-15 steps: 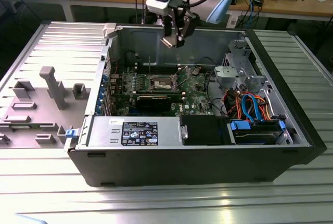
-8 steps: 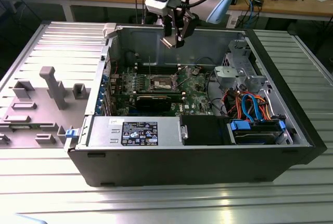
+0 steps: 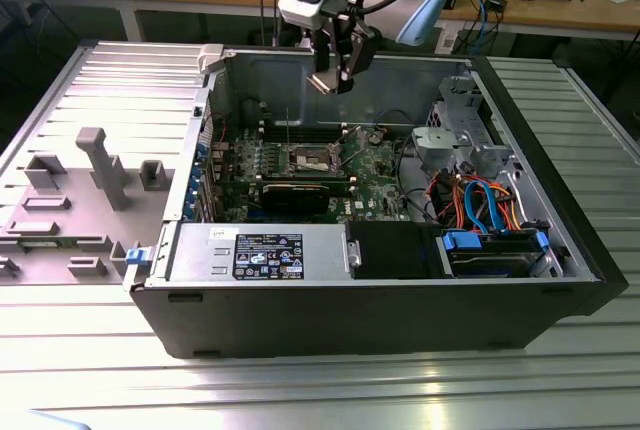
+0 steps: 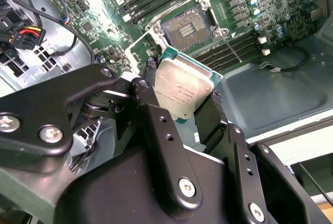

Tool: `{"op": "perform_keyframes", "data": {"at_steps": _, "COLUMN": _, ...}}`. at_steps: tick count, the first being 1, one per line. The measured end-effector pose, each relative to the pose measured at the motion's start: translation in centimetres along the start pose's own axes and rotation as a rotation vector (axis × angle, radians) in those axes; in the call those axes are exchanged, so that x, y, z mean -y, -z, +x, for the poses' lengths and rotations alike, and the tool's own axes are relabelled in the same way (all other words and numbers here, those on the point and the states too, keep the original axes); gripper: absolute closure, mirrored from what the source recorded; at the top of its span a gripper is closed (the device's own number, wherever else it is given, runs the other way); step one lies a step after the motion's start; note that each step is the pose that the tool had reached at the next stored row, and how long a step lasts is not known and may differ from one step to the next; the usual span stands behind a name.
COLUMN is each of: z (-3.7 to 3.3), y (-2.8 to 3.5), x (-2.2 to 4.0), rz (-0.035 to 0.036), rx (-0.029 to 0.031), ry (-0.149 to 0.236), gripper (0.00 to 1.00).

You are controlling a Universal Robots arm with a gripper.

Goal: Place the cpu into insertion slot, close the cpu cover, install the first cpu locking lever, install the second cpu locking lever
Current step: 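Place the cpu into insertion slot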

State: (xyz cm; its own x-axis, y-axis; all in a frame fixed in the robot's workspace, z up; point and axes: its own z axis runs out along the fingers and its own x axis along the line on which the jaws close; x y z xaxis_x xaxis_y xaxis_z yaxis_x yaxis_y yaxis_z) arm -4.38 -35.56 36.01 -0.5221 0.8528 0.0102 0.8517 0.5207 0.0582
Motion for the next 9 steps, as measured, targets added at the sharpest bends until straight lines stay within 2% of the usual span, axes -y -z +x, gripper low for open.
{"op": "perform_keyframes", "data": {"at_steps": 2, "z": 0.0, "y": -0.06, "x": 0.0, "rz": 0.0077, "rx": 0.003, "ry": -0.005, "gripper": 0.46}}
{"op": "perform_keyframes", "data": {"at_steps": 4, "z": 0.0, "y": -0.12, "x": 0.01, "rz": 0.0183, "rx": -0.0004, "ry": -0.01, "gripper": 0.46}}
{"op": "perform_keyframes", "data": {"at_steps": 6, "z": 0.0, "y": -0.18, "x": 0.01, "rz": 0.0316, "rx": -0.0067, "ry": -0.016, "gripper": 0.46}}
{"op": "perform_keyframes", "data": {"at_steps": 7, "z": 0.0, "y": -0.23, "x": 0.01, "rz": 0.0354, "rx": -0.0085, "ry": -0.022, "gripper": 0.46}}
{"op": "perform_keyframes", "data": {"at_steps": 9, "z": 0.0, "y": -0.32, "x": 0.02, "rz": 0.0379, "rx": -0.0083, "ry": -0.038, "gripper": 0.46}}
